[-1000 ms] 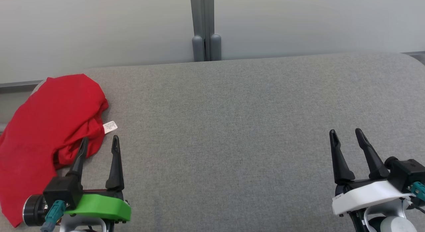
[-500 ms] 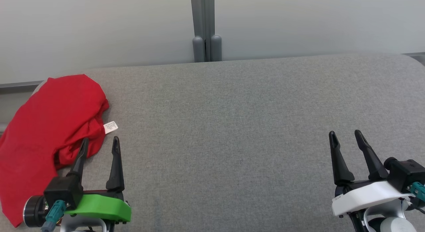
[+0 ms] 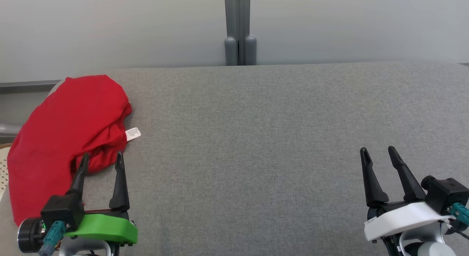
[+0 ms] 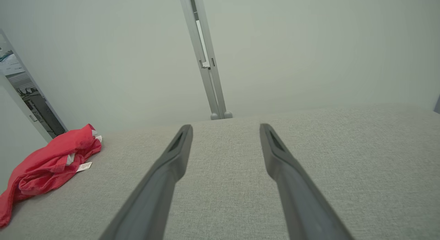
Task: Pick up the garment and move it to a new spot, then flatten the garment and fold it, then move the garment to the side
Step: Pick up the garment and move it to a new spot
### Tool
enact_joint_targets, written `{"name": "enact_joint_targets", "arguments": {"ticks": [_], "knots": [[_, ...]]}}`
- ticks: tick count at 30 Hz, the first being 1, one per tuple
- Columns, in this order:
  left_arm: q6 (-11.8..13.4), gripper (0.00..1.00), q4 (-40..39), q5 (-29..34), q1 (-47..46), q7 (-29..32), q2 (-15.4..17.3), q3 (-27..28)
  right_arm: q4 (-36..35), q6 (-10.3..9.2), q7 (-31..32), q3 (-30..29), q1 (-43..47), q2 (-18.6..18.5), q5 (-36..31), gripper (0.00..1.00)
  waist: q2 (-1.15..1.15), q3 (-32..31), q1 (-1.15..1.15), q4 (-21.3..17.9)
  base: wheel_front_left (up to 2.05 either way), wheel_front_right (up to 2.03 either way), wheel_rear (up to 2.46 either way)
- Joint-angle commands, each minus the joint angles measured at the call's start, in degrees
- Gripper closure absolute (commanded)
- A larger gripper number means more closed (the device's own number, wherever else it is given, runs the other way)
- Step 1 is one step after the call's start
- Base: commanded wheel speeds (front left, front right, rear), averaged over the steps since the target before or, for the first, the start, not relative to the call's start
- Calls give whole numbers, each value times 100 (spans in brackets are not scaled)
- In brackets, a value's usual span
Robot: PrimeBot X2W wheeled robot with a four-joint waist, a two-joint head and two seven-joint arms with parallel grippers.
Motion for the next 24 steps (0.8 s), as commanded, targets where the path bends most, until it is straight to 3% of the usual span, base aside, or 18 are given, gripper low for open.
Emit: {"name": "enact_joint_targets", "arguments": {"ticks": [1,24], "knots": [[31,0,13,-32,-17,-10,60,37,16,0,-31,12,49,-22,34,0,0,15,0,132,0,0,0],[141,0,92,-151,93,20,237,171,83,1,10,74,112,-21,77,0,0,55,0,1592,0,0,0]]}}
